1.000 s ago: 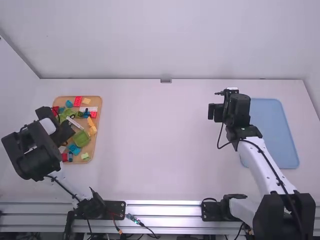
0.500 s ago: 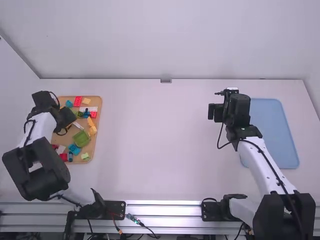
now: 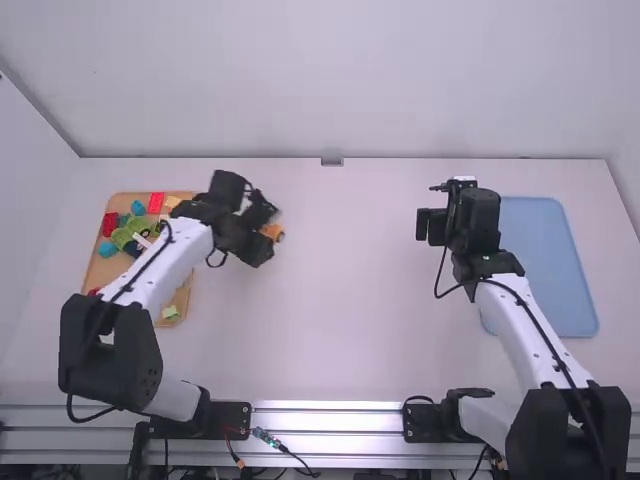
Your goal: Assemble lego blocks to make yellow taxi
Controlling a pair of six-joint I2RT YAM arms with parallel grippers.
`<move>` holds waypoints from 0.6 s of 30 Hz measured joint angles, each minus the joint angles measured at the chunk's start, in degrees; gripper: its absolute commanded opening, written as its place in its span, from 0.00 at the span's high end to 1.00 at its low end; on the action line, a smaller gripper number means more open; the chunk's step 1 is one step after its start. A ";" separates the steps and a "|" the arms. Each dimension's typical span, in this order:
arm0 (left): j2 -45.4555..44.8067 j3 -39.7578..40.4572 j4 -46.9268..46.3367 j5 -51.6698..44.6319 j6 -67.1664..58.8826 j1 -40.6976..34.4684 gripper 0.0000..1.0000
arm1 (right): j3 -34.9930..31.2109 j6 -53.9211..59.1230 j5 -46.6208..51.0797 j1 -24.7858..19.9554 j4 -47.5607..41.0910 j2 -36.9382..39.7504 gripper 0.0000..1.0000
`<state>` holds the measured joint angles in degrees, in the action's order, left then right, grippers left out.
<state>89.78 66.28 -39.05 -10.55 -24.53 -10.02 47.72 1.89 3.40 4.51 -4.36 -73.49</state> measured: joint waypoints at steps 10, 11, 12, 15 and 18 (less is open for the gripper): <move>3.45 -2.32 0.94 -0.37 -22.05 -22.38 0.98 | 0.00 1.07 0.87 -0.02 -0.72 0.00 0.01; 4.31 -3.17 0.94 -0.37 -23.80 -23.47 0.98 | 0.00 1.20 0.87 -0.02 -0.74 0.00 0.01; 5.03 -3.82 1.20 -0.35 -25.05 -24.20 0.98 | 0.00 1.20 0.90 0.00 -0.72 0.00 0.01; 7.56 -5.53 4.24 -0.35 -27.69 -25.44 0.98 | 0.00 1.40 0.87 0.00 -0.74 0.00 0.01; 9.49 -6.97 7.69 -0.11 -29.22 -25.33 0.98 | 0.00 1.25 0.90 0.00 -0.74 0.00 0.01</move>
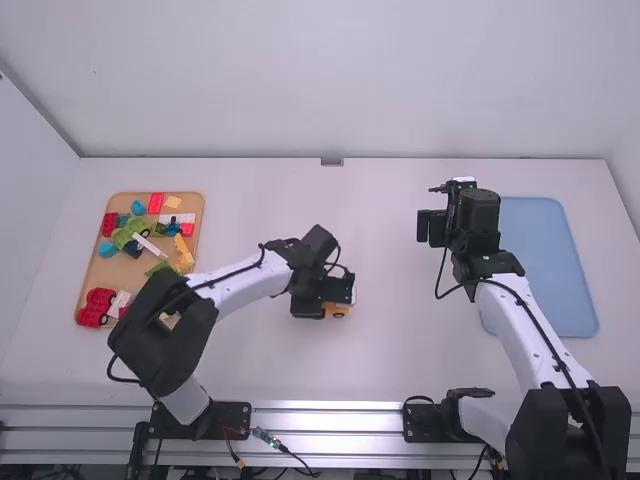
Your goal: Assemble lego blocks to make yellow taxi
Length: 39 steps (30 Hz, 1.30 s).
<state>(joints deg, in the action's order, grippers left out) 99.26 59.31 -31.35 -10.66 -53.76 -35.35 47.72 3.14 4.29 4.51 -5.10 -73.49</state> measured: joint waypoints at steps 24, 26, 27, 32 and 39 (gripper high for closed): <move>1.75 -7.91 9.46 3.87 -0.17 0.15 0.01 | 0.00 0.20 0.17 0.42 0.00 0.00 0.01; 1.75 -5.62 4.81 4.76 -0.81 0.15 0.01 | 0.00 0.28 0.20 0.42 0.00 0.00 0.01; 1.73 -4.55 3.41 4.92 -1.11 0.17 0.01 | 0.00 0.22 0.17 0.42 0.02 0.00 0.01; -3.19 2.56 -2.03 5.20 -2.64 1.40 0.01 | 0.00 0.17 0.20 0.42 0.00 0.00 0.01; -13.94 8.20 -1.79 5.35 -1.51 9.99 0.01 | 0.00 0.17 0.15 0.42 0.07 0.00 0.01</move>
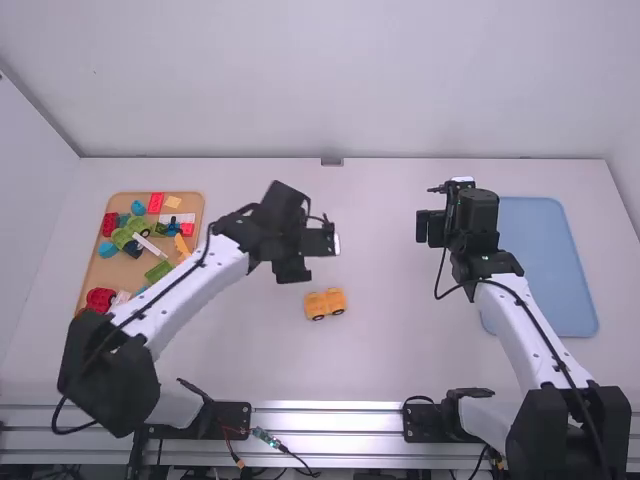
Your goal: Assemble lego blocks to make yellow taxi
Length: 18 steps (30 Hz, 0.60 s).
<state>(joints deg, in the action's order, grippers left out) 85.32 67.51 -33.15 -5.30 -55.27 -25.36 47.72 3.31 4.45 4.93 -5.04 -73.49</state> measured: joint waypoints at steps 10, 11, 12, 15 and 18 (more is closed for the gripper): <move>-2.69 0.00 20.55 0.02 24.30 23.98 0.01 | 0.00 0.00 0.00 0.46 0.55 0.00 0.01; -2.64 0.04 21.49 0.02 26.29 25.22 0.01 | 0.00 0.15 0.00 0.50 0.57 0.00 0.01; -2.51 0.33 22.23 0.02 30.08 27.26 0.01 | 0.00 0.13 0.02 0.55 0.63 0.00 0.01; -0.46 2.99 20.31 -0.26 40.74 32.89 0.01 | 0.00 -0.02 0.04 0.59 1.49 0.00 0.01; 4.11 7.50 17.51 -1.81 48.87 37.20 0.01 | 0.00 -0.07 0.04 0.59 1.90 0.00 0.01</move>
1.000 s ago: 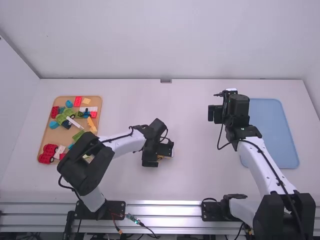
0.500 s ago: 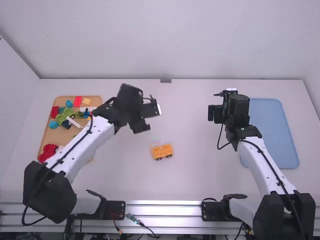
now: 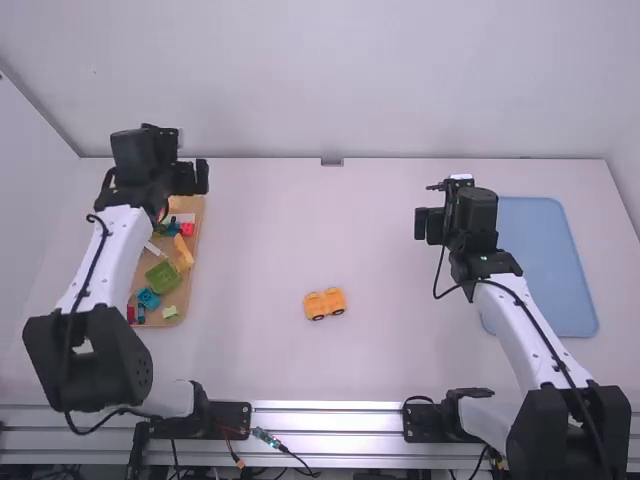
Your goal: Assemble lego blocks to make yellow taxi
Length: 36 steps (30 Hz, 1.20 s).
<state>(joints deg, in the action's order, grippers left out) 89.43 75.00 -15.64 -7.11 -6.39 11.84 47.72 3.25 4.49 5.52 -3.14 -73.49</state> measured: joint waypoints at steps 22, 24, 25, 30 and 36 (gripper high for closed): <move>46.01 56.98 -35.67 5.70 26.86 5.86 0.01 | 0.00 1.57 0.00 0.00 -1.20 0.00 0.01; 48.68 59.56 -38.21 5.79 28.57 6.51 0.01 | 0.00 1.66 -0.02 0.00 -1.38 0.00 0.01; 49.00 59.69 -38.51 5.86 28.79 6.64 0.01 | 0.00 1.70 -0.02 0.00 -1.33 0.00 0.01; 50.66 58.69 -37.68 7.63 31.15 8.24 0.01 | 0.00 1.66 -0.02 0.00 -0.92 0.00 0.01; 50.66 55.21 -32.85 8.90 33.03 8.74 0.01 | 0.00 1.70 -0.04 0.22 -0.94 0.00 0.01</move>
<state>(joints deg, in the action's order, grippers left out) 140.09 130.21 -48.49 1.78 26.63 20.58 47.72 4.95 4.45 5.74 -4.08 -73.49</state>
